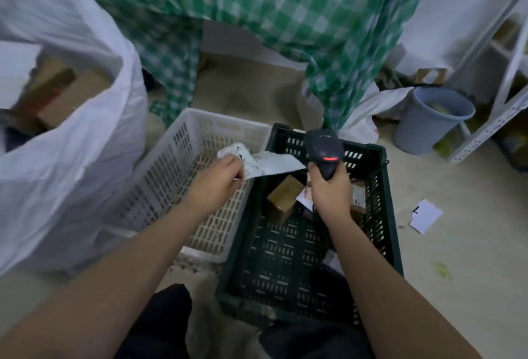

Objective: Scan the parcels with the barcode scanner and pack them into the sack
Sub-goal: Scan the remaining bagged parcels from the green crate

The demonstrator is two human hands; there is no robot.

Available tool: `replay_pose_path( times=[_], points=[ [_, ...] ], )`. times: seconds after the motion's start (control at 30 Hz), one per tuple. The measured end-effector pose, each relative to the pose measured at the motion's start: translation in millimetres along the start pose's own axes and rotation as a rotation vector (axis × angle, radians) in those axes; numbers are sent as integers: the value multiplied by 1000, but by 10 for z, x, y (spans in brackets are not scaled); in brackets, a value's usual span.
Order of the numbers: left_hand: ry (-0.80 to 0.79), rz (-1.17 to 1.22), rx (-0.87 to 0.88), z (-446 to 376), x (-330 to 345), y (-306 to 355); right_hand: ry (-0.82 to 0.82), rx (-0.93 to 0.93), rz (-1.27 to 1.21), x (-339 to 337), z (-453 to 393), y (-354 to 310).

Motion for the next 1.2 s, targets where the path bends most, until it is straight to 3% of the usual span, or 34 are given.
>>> replay_pose_path(
  times=[0.1, 0.17, 0.3, 0.53, 0.63, 0.73, 0.83, 0.97, 1.13, 1.2],
  points=[
    [-309, -1, 16, 354, 504, -90, -57, 89, 102, 227, 93, 158],
    [-399, 49, 31, 495, 672, -84, -74, 166, 111, 341, 193, 394],
    [-437, 132, 76, 625, 768, -59, -148, 287, 122, 575, 304, 884],
    [-469, 120, 154, 802, 883, -63, -251, 359, -85, 1073, 262, 1151],
    [-530, 158, 79, 856, 966, -119, -228, 370, -87, 1156, 267, 1214],
    [-556, 348, -135, 874, 1015, -257, -233, 321, -71, 1120, 261, 1104],
    [-563, 549, -319, 907, 1081, -431, -259, 271, -94, 1032, 298, 981],
    [-521, 531, -508, 887, 1141, -624, -201, 222, -17, 727, 358, 901],
    [-227, 415, -498, 461, 796, -568, -198, 166, -50, 408, 368, 729],
    [-196, 451, -520, 294, 740, -591, -236, 135, -68, 356, 381, 646]
  ],
)
Point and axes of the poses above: each hand's wrist, its own z-axis away from the middle knuckle, its own x-axis out of the palm, y = z × x, the point moved 10 cm from there along -z, towards the middle knuckle, and after that the axes turned 2 degrees about -y, right-handed, at the moved point
